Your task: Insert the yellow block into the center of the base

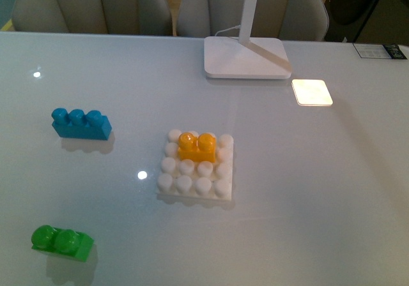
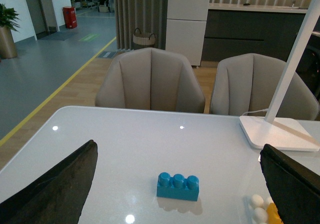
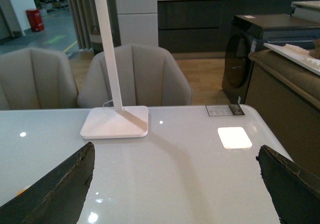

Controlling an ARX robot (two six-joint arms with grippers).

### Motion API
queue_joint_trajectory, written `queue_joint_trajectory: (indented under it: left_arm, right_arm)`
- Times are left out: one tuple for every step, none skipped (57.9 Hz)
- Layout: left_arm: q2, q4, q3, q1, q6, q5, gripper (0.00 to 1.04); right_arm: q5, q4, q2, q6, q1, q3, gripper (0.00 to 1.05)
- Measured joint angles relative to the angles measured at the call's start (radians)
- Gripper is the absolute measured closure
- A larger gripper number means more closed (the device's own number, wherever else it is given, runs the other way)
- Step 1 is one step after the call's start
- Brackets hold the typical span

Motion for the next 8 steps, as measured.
queue_joint_trajectory:
  left_arm:
    - [0.000,0.000,0.000,0.000,0.000,0.000,0.07]
    - [0.000,0.000,0.000,0.000,0.000,0.000,0.07]
    - [0.000,0.000,0.000,0.000,0.000,0.000,0.07]
    - [0.000,0.000,0.000,0.000,0.000,0.000,0.07]
    - [0.000,0.000,0.000,0.000,0.000,0.000,0.07]
    - [0.000,0.000,0.000,0.000,0.000,0.000,0.07]
    - [0.000,0.000,0.000,0.000,0.000,0.000,0.07]
    - [0.000,0.000,0.000,0.000,0.000,0.000,0.07]
  right_arm:
    - [0.000,0.000,0.000,0.000,0.000,0.000,0.09]
    - [0.000,0.000,0.000,0.000,0.000,0.000,0.09]
    - [0.000,0.000,0.000,0.000,0.000,0.000,0.09]
    - [0.000,0.000,0.000,0.000,0.000,0.000,0.09]
    - [0.000,0.000,0.000,0.000,0.000,0.000,0.09]
    - [0.000,0.000,0.000,0.000,0.000,0.000,0.09]
    - [0.000,0.000,0.000,0.000,0.000,0.000,0.09]
    - [0.000,0.000,0.000,0.000,0.000,0.000,0.09]
